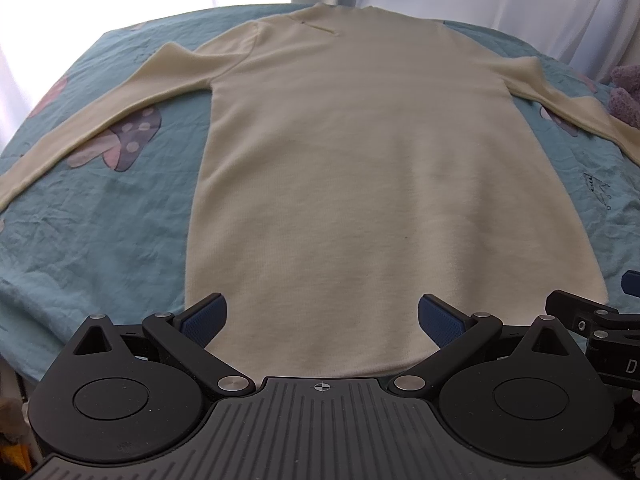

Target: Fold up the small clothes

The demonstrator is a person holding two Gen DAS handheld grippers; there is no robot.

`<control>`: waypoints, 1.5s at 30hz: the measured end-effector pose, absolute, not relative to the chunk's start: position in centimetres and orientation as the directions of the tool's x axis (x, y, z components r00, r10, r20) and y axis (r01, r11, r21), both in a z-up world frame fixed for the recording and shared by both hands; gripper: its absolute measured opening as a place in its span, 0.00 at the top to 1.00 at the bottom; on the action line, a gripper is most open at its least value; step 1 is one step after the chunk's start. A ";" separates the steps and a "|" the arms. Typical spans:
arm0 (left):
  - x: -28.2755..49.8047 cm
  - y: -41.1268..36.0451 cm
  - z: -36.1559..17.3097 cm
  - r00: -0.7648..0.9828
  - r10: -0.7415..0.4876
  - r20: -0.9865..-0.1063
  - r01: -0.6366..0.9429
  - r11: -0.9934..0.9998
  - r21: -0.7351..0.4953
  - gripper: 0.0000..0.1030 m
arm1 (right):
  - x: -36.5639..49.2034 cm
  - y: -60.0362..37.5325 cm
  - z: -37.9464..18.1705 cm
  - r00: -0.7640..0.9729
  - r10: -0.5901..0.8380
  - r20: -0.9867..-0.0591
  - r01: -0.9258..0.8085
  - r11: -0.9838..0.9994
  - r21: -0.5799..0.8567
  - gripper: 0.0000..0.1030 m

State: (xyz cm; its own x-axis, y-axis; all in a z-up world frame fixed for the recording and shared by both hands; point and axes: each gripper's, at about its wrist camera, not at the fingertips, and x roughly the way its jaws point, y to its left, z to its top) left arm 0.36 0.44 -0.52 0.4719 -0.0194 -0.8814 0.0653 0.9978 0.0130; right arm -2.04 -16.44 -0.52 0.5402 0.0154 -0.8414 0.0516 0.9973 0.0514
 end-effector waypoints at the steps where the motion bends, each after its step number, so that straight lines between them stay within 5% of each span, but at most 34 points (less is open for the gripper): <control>1: 0.4 0.4 -0.6 0.471 -0.018 -0.882 0.065 0.998 0.014 0.00 | -2.1 -16.5 -0.5 0.541 0.016 -0.841 0.052 0.997 0.052 0.04; 45: 0.4 0.8 -0.7 0.464 -0.019 -0.886 0.062 0.998 0.011 0.00 | -2.0 -16.0 -0.4 0.542 0.019 -0.840 0.051 0.997 0.056 0.04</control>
